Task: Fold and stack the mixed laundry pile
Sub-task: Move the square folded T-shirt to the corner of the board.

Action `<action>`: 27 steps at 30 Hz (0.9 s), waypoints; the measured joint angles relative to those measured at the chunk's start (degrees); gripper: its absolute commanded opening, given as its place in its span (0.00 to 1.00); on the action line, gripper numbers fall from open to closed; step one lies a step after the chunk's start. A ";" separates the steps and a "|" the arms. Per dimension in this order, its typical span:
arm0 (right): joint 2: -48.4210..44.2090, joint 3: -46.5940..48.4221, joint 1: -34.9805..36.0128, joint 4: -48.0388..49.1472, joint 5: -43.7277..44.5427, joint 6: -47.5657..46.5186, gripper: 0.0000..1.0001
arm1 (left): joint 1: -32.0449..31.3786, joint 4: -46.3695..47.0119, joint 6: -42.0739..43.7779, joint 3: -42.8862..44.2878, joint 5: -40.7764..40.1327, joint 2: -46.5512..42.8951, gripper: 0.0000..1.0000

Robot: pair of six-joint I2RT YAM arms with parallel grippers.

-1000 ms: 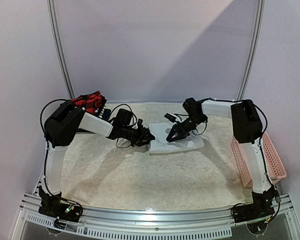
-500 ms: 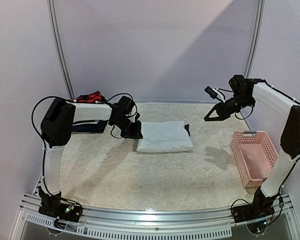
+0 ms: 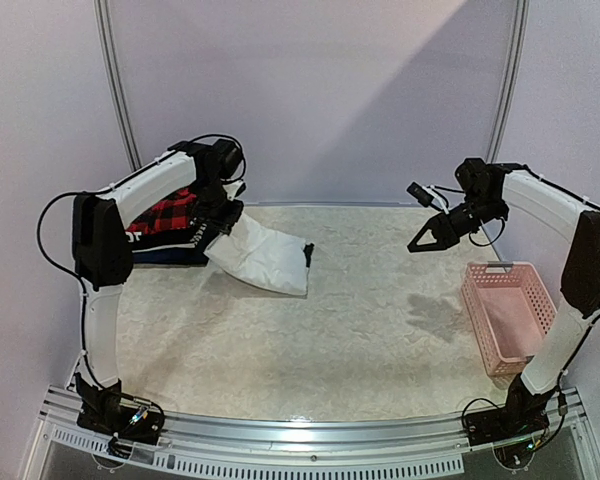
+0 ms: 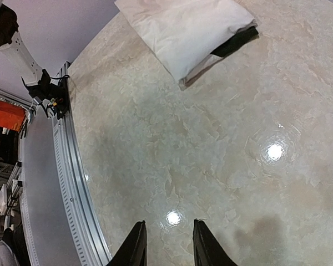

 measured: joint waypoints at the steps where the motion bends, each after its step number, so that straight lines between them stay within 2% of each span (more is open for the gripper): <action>1: 0.00 -0.28 0.00 0.04 -0.04 -0.02 0.28 | 0.00 -1.75 0.92 2.03 -1.81 0.28 0.00; 5: -0.02 -1.55 0.00 0.28 -0.15 -0.17 0.28 | 0.02 -6.40 4.22 10.69 -8.90 2.60 0.00; 11: -0.02 -2.71 0.00 0.46 -0.15 -0.22 0.28 | 0.26 -8.13 7.63 20.74 -16.70 6.69 0.00; 20: -0.02 -4.57 0.00 0.98 -0.09 -0.24 0.28 | 1.77 -9.46 12.20 27.21 -22.36 6.88 0.00; 27: -0.02 -5.68 0.00 1.49 0.44 -0.39 0.28 | 3.13 -9.40 15.63 28.02 -25.51 6.71 0.00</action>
